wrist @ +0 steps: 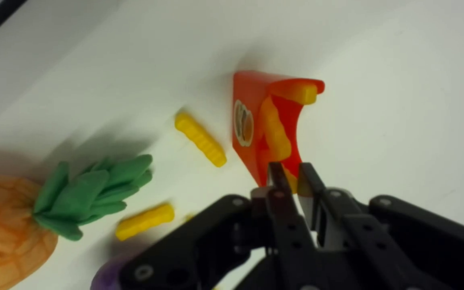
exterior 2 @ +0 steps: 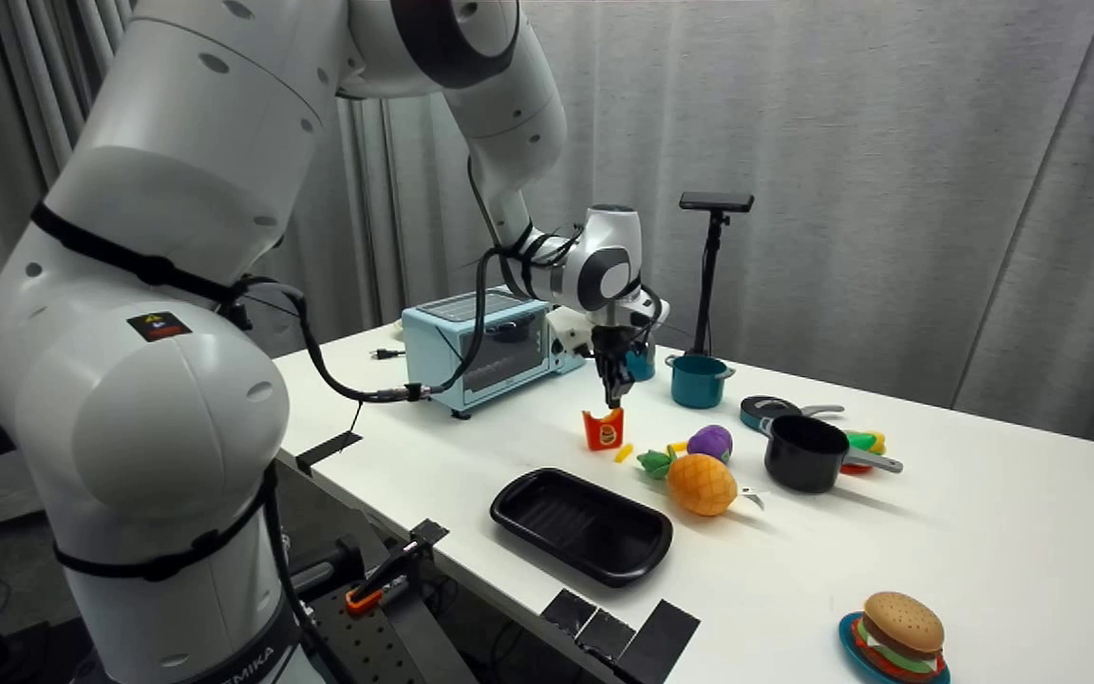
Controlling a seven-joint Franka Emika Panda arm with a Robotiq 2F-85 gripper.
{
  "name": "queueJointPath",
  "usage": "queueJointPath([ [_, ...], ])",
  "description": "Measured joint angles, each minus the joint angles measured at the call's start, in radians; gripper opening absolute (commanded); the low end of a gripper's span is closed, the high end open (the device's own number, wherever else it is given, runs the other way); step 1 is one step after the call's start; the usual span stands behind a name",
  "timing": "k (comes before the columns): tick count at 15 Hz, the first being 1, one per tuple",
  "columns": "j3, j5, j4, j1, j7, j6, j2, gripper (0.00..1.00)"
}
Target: Remove three yellow objects from the orange bowl
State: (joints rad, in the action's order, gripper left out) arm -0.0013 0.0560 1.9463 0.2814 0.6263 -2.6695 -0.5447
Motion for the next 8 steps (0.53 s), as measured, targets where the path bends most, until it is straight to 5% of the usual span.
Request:
queueJointPath([
  [8, 0.0, 0.0, 0.025, 0.005, 0.004, 0.0, 0.007, 0.03],
])
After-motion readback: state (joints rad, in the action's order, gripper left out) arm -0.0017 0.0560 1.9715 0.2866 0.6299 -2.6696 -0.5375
